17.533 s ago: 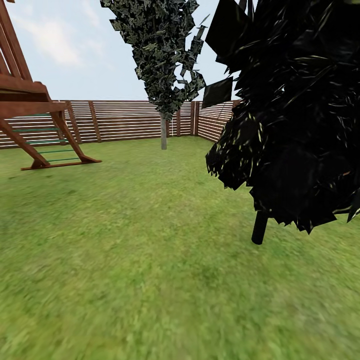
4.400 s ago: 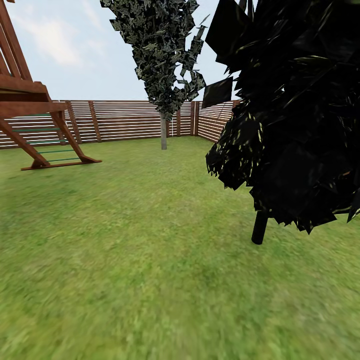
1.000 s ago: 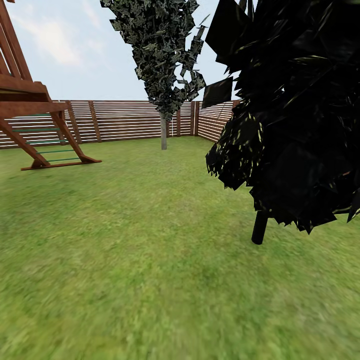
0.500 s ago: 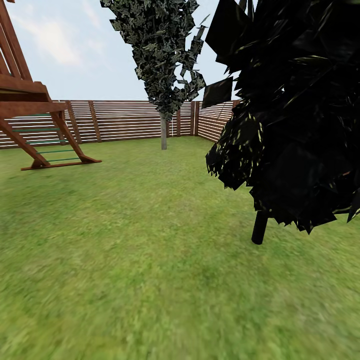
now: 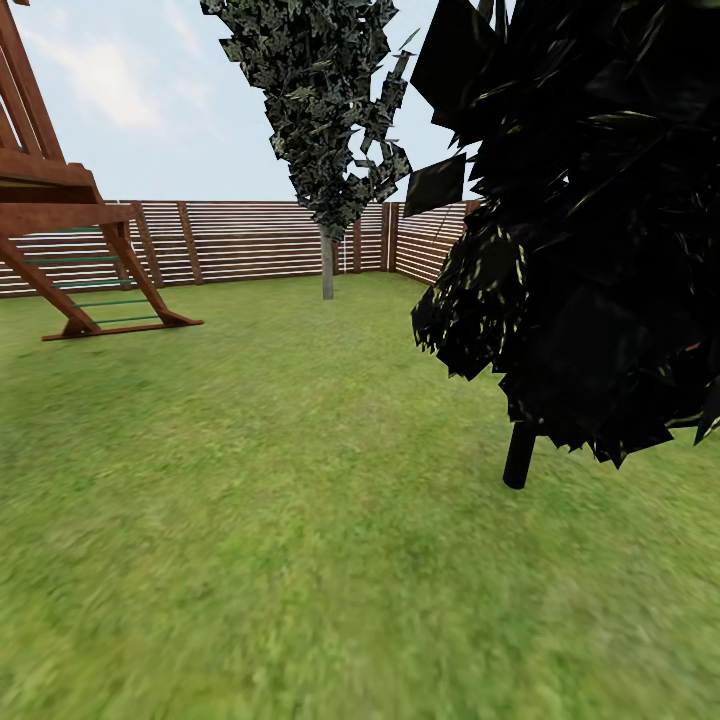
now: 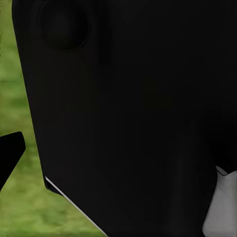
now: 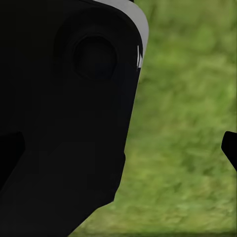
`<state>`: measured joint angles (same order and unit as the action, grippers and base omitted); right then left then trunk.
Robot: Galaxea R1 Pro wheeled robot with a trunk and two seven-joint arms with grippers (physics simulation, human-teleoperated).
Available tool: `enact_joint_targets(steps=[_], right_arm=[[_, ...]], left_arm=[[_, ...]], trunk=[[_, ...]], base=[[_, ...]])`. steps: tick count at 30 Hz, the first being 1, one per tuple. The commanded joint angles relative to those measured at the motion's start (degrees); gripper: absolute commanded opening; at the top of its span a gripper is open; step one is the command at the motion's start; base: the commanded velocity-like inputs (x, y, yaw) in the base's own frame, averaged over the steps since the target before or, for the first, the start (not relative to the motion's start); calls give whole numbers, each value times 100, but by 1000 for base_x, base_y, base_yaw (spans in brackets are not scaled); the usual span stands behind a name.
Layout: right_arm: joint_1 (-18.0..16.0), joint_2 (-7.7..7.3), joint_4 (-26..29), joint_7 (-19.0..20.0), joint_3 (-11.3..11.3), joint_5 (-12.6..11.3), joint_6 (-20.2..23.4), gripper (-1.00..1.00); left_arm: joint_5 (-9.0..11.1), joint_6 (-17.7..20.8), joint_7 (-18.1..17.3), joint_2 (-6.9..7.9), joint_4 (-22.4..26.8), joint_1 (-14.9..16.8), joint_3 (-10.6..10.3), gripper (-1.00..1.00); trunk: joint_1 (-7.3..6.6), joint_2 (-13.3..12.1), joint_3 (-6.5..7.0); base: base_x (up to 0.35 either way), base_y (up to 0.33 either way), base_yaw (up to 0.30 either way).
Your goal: Take the three Easter eggs out of the wicker basket on the lawn in the garden, then place them on the lawn next to a single tree (choose any tree) so that all three eggs are next to the same tree and none are left in the basket.
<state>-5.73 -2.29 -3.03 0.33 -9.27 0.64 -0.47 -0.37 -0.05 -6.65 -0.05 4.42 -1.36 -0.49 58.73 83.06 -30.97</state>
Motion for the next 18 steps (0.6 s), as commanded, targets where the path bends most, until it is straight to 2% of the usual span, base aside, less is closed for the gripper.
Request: enact_joint_targets(steps=[1, 18], right_arm=[[-8, 1, -13, 3, -31, 7, -5, 100], [-8, 1, -13, 2, -31, 7, -6, 100]], left_arm=[[-2, 0, -11, 0, 13, -5, -4, 100], [-5, 2, -11, -1, 14, -5, -4, 100]], trunk=[[0, 2, -4], [0, 2, -4]], base=[[0, 0, 0], [0, 0, 0]])
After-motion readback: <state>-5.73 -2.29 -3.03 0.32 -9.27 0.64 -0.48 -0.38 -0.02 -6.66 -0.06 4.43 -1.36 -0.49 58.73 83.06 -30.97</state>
